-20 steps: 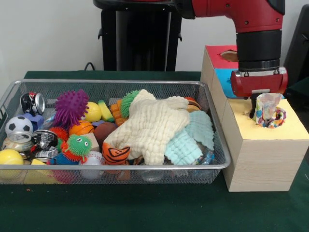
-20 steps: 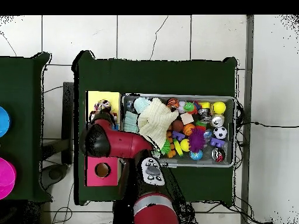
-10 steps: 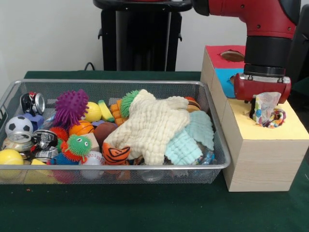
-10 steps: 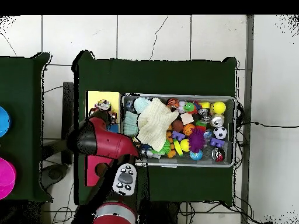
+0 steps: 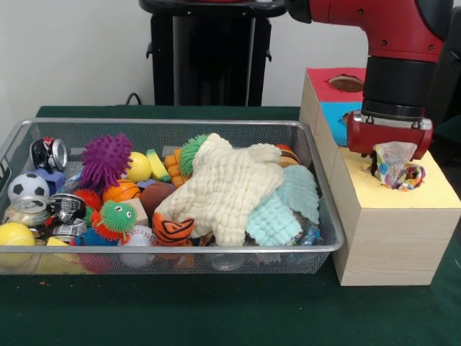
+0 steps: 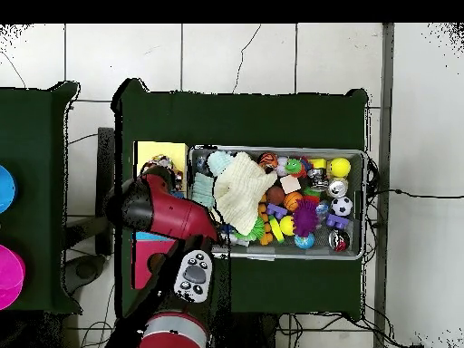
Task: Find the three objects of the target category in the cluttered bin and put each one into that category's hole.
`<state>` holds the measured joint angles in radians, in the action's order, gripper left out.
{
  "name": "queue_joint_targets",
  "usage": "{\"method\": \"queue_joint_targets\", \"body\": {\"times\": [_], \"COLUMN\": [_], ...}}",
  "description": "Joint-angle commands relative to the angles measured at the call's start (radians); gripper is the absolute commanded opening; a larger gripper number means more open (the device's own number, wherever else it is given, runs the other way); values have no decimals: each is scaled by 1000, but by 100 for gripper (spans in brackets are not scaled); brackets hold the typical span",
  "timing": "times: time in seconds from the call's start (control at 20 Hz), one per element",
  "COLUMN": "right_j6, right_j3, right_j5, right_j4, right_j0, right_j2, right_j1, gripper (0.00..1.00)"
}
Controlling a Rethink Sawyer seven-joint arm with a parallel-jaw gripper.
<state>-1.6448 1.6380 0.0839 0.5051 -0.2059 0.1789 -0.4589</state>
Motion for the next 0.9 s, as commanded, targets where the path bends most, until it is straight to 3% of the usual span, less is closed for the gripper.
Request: {"method": "queue_joint_targets", "body": {"times": [0.05, 0.5, 0.9], "right_j6": [-273, -245, -210], "right_j3": [-28, -28, -53], "right_j5": [329, 477, 403], "right_j4": [67, 61, 55], "right_j0": [91, 115, 106], "right_j2": [-8, -92, -146], "right_j1": [40, -3, 39], "gripper": [0, 0, 0]}}
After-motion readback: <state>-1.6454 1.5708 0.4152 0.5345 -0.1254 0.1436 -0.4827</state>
